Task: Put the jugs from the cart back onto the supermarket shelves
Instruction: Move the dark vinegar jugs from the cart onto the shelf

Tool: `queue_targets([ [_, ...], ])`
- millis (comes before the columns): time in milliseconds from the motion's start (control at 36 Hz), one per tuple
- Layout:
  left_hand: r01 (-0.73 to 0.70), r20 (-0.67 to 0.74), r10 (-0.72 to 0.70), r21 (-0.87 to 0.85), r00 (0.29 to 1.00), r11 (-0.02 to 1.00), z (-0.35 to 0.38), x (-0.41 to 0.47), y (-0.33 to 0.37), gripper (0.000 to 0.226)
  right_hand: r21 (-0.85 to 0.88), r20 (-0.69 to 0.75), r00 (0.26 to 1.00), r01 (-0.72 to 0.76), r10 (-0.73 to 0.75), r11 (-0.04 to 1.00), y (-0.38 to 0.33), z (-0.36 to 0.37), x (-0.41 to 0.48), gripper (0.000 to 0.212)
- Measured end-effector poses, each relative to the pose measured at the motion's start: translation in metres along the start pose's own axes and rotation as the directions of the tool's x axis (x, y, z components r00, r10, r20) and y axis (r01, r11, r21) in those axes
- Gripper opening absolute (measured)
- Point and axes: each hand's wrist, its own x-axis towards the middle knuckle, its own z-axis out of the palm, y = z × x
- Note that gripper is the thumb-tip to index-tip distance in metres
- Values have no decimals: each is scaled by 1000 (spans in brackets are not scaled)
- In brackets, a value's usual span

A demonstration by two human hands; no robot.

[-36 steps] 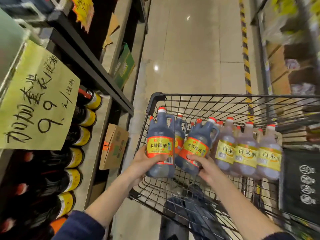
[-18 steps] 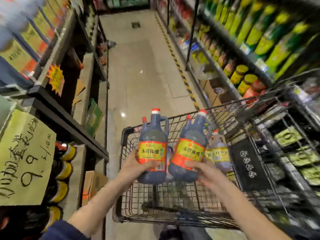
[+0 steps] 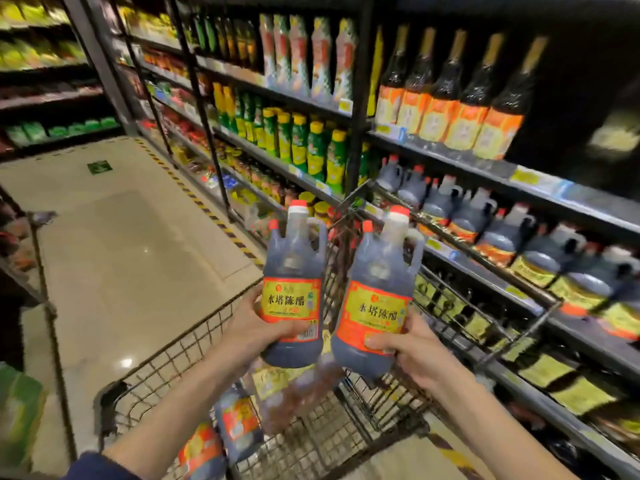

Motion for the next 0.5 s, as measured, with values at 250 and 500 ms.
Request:
queue_targets([
  [250,-156,209,150,13,966,988,120,3,52,97,-50,-210,960,178,-185,983,-48,-89,-57,103],
  [500,-259,308,250,-14,918,966,243,-24,91,86,-56,-282,902,324,-327,944,-95,-187,-123,80],
])
